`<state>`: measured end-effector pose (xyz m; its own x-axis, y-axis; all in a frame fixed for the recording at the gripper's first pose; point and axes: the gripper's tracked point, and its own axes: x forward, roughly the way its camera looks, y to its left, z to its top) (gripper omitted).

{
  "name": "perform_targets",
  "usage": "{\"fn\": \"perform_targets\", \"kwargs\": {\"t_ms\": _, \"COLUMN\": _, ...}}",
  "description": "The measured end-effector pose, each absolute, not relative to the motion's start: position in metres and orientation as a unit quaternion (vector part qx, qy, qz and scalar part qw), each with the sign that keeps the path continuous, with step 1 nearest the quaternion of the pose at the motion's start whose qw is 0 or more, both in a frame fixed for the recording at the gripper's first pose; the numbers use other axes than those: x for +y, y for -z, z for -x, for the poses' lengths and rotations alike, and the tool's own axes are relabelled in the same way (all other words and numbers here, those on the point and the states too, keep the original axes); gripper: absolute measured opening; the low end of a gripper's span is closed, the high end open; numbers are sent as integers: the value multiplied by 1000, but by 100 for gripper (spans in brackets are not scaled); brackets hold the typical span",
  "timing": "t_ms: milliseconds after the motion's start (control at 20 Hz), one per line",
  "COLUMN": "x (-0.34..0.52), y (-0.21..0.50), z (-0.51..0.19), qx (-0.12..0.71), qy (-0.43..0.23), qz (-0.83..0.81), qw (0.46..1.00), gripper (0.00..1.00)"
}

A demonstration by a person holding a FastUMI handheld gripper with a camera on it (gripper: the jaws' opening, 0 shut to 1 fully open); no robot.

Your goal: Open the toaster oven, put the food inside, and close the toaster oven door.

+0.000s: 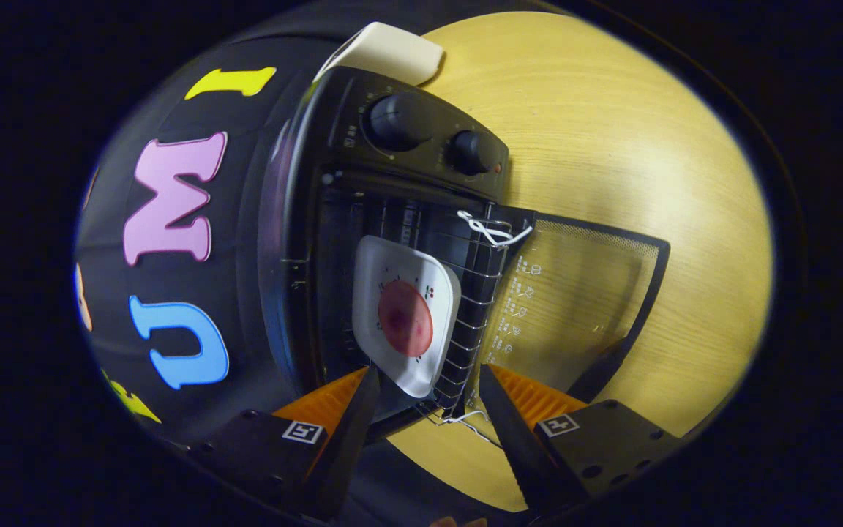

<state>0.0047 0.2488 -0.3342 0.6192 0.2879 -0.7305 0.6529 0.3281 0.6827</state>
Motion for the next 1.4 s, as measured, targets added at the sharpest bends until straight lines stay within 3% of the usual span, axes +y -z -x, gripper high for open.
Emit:
{"fn": "perform_targets", "kwargs": {"t_ms": 150, "x": 247, "y": 328, "z": 15, "qx": 450, "qy": 74, "qz": -510, "qw": 729, "gripper": 96}}
{"fn": "perform_targets", "kwargs": {"t_ms": 500, "x": 206, "y": 320, "z": 62, "qx": 450, "qy": -28, "qz": -264, "qw": 853, "gripper": 98}}
{"fn": "perform_targets", "kwargs": {"t_ms": 850, "x": 186, "y": 332, "z": 96, "qx": 438, "qy": -87, "qz": -124, "qw": 886, "gripper": 99}}
{"fn": "perform_targets", "kwargs": {"t_ms": 1400, "x": 200, "y": 343, "z": 123, "qx": 455, "qy": -133, "qz": -73, "qw": 877, "gripper": 99}}
